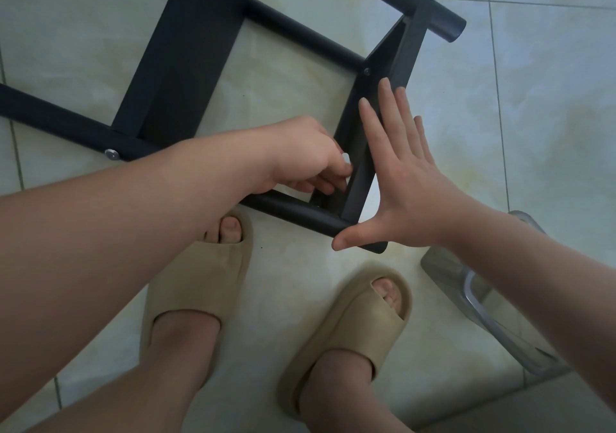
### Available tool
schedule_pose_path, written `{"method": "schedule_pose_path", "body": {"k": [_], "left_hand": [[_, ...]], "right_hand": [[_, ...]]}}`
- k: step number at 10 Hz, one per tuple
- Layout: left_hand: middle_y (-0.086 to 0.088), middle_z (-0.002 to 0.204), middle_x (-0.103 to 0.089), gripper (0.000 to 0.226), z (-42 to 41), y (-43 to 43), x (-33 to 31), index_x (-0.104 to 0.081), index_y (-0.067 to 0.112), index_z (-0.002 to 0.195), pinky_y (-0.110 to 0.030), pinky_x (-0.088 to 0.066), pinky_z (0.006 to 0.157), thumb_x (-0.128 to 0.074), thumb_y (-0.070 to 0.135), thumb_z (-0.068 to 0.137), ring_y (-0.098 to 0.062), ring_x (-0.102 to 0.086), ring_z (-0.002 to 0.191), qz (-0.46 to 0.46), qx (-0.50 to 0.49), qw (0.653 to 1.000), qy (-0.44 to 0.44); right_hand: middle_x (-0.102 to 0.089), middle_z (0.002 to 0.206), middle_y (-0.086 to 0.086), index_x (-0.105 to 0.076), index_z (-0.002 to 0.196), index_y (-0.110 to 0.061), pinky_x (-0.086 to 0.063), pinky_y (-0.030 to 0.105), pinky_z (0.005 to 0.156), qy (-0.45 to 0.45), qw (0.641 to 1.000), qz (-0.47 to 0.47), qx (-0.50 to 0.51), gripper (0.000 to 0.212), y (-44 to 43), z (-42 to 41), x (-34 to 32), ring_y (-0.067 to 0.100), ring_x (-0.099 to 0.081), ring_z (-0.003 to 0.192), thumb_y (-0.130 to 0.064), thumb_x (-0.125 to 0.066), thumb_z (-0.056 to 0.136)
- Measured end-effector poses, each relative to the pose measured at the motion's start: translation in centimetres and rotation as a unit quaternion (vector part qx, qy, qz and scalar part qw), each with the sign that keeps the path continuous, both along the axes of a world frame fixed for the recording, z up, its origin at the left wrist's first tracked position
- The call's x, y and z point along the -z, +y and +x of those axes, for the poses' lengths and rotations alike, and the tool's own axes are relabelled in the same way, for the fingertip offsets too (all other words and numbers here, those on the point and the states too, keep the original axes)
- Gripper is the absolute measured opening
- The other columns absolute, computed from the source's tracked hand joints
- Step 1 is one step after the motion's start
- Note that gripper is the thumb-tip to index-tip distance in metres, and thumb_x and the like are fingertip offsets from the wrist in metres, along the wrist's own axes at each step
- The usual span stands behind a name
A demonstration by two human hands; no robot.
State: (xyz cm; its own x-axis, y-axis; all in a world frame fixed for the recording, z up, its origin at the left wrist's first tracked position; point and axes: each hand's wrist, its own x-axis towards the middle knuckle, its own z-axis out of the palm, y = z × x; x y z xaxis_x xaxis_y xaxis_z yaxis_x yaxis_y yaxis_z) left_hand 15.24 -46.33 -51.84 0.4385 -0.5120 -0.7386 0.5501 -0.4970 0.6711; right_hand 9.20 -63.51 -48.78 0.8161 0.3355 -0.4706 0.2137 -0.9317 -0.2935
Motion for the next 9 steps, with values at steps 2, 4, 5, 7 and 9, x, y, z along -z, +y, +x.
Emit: {"method": "schedule_pose_path", "body": {"k": [2,4,5,7,9], "left_hand": [[0.004,0.075,-0.076,0.01,-0.06,-0.16,-0.03,-0.065,0.021,0.086,-0.028,-0.046,0.067,-0.064,0.024,0.096,-0.01,-0.072,0.072,-0.001,0.002,1.0,0.023],[0.003,0.076,-0.077,0.015,0.06,-0.09,0.19,-0.064,0.018,0.089,-0.029,-0.047,0.069,-0.06,0.027,0.099,-0.01,-0.073,0.072,-0.006,0.008,0.999,0.046],[0.002,0.076,-0.077,0.014,0.16,0.11,0.25,-0.064,0.016,0.09,-0.028,-0.048,0.07,-0.058,0.024,0.1,-0.009,-0.074,0.072,-0.01,0.011,0.998,0.059],[0.001,0.075,-0.077,0.014,0.27,0.25,0.05,-0.063,0.017,0.089,-0.026,-0.046,0.068,-0.055,0.019,0.1,-0.008,-0.073,0.072,-0.002,0.016,0.998,0.055],[0.003,0.074,-0.076,0.017,0.41,0.47,-0.17,-0.062,0.019,0.086,-0.026,-0.045,0.068,-0.054,0.015,0.1,-0.007,-0.069,0.072,0.008,0.039,0.999,0.033]], "right_hand": [[0.032,0.164,0.004,0.015,0.16,-0.013,0.016,0.045,0.121,0.0,1.0,-0.002,-0.002,0.157,0.0,-0.02,0.03,0.021,0.036,0.148,-0.101,-0.052,0.049],[0.031,0.165,0.004,0.015,0.16,-0.013,0.016,0.045,0.121,-0.003,1.0,0.001,0.0,0.157,-0.02,-0.01,0.06,0.021,0.036,0.148,-0.101,-0.052,0.049],[0.031,0.165,0.004,0.014,0.16,-0.013,0.015,0.045,0.121,-0.004,1.0,0.003,0.002,0.157,-0.03,-0.06,0.11,0.021,0.036,0.148,-0.101,-0.052,0.049],[0.031,0.164,0.004,0.015,0.16,-0.013,0.015,0.045,0.121,-0.003,1.0,0.004,0.001,0.157,-0.06,-0.04,0.13,0.021,0.036,0.148,-0.101,-0.052,0.049],[0.031,0.164,0.005,0.015,0.16,-0.013,0.016,0.045,0.121,-0.003,1.0,0.004,0.001,0.157,-0.01,-0.08,0.11,0.02,0.038,0.147,-0.101,-0.053,0.049]]}}
